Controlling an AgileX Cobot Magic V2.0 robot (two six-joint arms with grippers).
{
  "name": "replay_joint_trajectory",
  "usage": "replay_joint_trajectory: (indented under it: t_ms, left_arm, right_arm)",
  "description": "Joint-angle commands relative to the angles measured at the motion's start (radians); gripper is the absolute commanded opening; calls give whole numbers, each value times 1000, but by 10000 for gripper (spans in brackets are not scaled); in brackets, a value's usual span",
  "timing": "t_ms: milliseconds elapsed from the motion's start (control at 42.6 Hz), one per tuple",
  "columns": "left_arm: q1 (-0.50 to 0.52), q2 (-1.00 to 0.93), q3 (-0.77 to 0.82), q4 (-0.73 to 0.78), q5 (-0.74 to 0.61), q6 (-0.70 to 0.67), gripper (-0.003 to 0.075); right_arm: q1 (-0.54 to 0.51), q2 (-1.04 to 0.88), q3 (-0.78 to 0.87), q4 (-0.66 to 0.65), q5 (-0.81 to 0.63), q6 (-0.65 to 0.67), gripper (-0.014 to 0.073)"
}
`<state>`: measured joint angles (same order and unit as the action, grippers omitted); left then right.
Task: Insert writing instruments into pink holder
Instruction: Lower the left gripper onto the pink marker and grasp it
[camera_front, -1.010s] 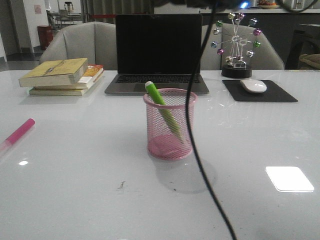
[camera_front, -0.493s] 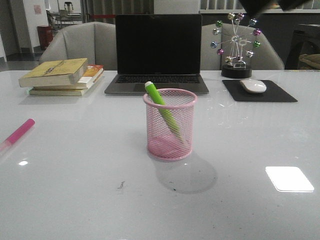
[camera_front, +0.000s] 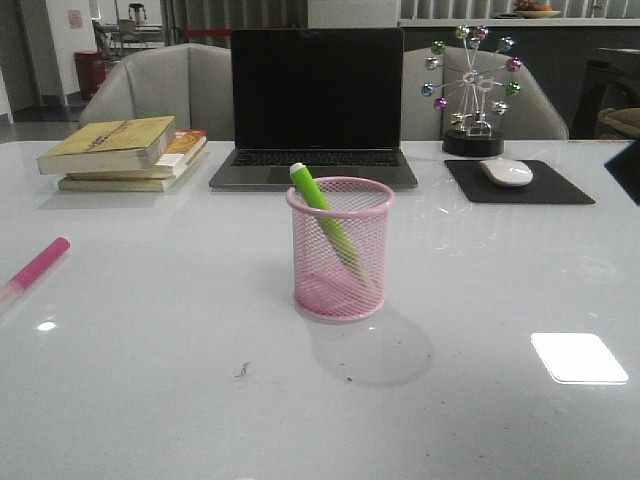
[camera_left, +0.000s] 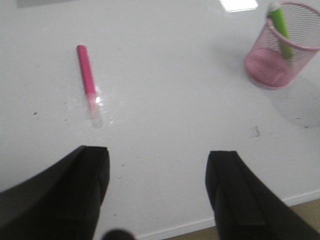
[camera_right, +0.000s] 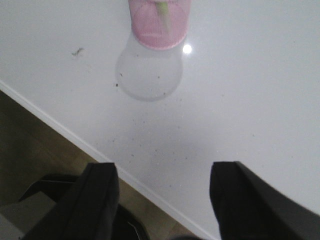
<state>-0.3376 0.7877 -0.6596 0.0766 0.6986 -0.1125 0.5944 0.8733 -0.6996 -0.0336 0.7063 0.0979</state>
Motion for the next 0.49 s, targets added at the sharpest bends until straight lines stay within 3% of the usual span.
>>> replay_joint_trajectory:
  t_ms: [0,470]
  left_arm:
    - [40,85,-77,37,-39,-40,479]
    - [153,666,-448,57,43,-40,476]
  right_arm:
    - [-4,-15,-26,-14,-98,4,508]
    - [-4,-13,-26,-14,-94,4,508]
